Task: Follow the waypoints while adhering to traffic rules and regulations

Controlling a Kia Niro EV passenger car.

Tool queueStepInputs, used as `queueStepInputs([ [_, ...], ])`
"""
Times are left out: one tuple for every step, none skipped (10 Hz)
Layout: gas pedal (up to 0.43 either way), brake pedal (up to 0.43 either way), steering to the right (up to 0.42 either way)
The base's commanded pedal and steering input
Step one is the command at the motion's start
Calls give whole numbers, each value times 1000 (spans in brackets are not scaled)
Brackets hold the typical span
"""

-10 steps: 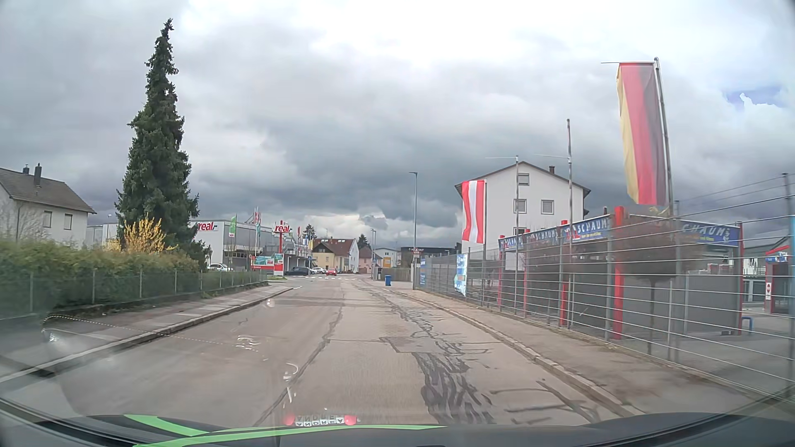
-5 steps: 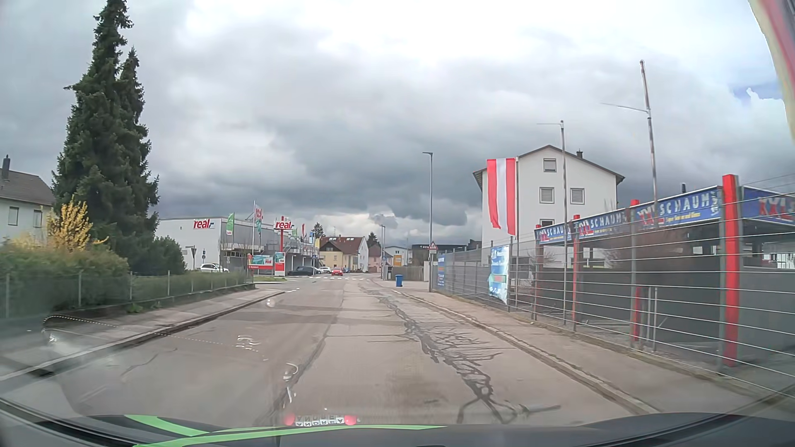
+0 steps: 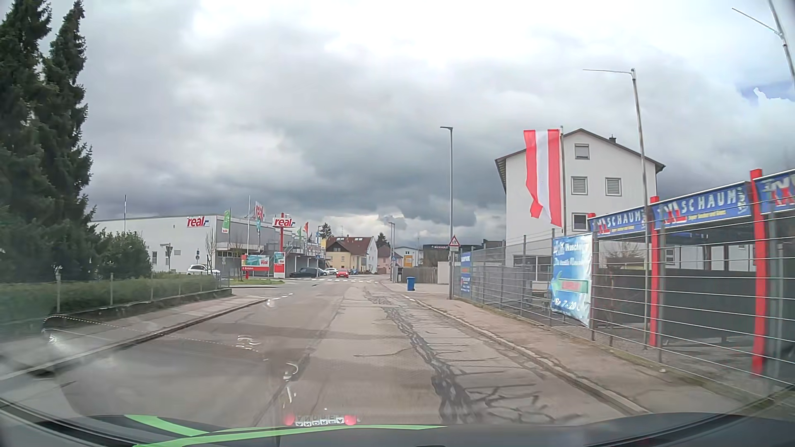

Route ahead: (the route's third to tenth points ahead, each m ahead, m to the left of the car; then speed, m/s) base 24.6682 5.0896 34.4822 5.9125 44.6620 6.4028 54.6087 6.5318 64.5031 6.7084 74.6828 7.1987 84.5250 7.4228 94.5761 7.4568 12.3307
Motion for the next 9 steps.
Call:
queueStepInputs([
  [130, 0, -14],
  [130, 0, -14],
  [130, 0, -13],
  [130, 0, -12],
  [130, 0, -12],
  [118, 0, -11],
  [118, 0, -11],
  [110, 0, -11],
  [110, 0, -10],
])
